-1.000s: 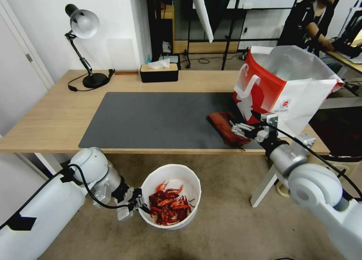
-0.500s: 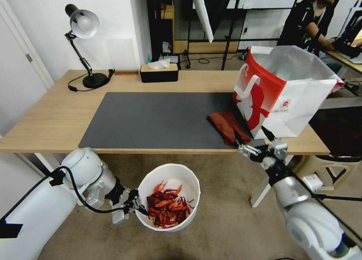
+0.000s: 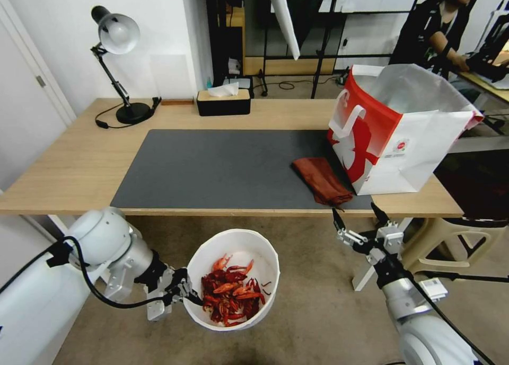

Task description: Sweep shrimp from table into container with towel, then put container into takeout bag.

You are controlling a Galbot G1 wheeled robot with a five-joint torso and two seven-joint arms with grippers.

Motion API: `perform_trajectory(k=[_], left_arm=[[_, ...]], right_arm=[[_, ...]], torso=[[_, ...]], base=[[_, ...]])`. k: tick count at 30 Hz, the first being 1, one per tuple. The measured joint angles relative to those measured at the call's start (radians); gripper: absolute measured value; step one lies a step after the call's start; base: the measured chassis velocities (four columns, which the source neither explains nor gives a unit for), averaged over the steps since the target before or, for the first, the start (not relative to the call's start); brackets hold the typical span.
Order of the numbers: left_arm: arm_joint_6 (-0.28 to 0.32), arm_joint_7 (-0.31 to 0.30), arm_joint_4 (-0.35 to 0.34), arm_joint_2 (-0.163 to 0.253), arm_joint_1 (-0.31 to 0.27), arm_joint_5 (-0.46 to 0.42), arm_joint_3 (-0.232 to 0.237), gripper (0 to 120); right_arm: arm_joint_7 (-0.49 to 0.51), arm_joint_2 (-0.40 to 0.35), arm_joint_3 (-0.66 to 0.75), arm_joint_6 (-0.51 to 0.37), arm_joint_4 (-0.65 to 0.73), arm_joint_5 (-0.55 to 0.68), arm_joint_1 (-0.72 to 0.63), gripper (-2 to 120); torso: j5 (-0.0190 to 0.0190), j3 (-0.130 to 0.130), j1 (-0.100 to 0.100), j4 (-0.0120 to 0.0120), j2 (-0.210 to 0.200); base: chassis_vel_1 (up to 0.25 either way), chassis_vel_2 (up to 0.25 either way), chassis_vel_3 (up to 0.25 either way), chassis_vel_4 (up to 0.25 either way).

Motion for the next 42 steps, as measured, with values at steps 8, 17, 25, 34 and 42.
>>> perform_trajectory(k=[8, 17, 25, 34, 42], left_arm=[[0.045, 0.0, -0.023, 0.065, -0.07, -0.079, 0.003, 0], [0.089, -0.017, -0.028, 0.131, -0.193, -0.187, 0.053, 0], [0.095, -0.036, 0.0, 0.151, -0.295, -0.225, 0.084, 0], [0.09, -0.044, 0.101, 0.097, -0.443, -0.252, 0.124, 0], [0.087, -0.044, 0.186, 0.039, -0.569, -0.251, 0.212, 0]], right_arm=[[-0.012, 0.023, -0.011, 0.0, 0.007, -0.02, -0.017, 100], [-0.021, 0.038, -0.021, -0.004, 0.015, -0.029, -0.028, 100], [-0.022, 0.037, -0.033, -0.014, 0.012, -0.022, -0.006, 100], [-0.022, 0.026, -0.049, -0.035, -0.002, 0.005, 0.041, 100], [-0.022, 0.028, -0.054, -0.039, -0.02, 0.011, 0.063, 100]], torso=[[0.0001, 0.0, 0.0, 0.0, 0.0], [0.0001, 0.0, 0.0, 0.0, 0.0], [0.0001, 0.0, 0.0, 0.0002, 0.0], [0.0002, 0.0, 0.0, 0.0002, 0.0], [-0.0001, 0.0, 0.0, -0.0002, 0.0]], base=[[0.0, 0.0, 0.0, 0.0], [0.0, 0.0, 0.0, 0.0], [0.0, 0.0, 0.0, 0.0], [0.0, 0.0, 0.0, 0.0], [0.0, 0.0, 0.0, 0.0]])
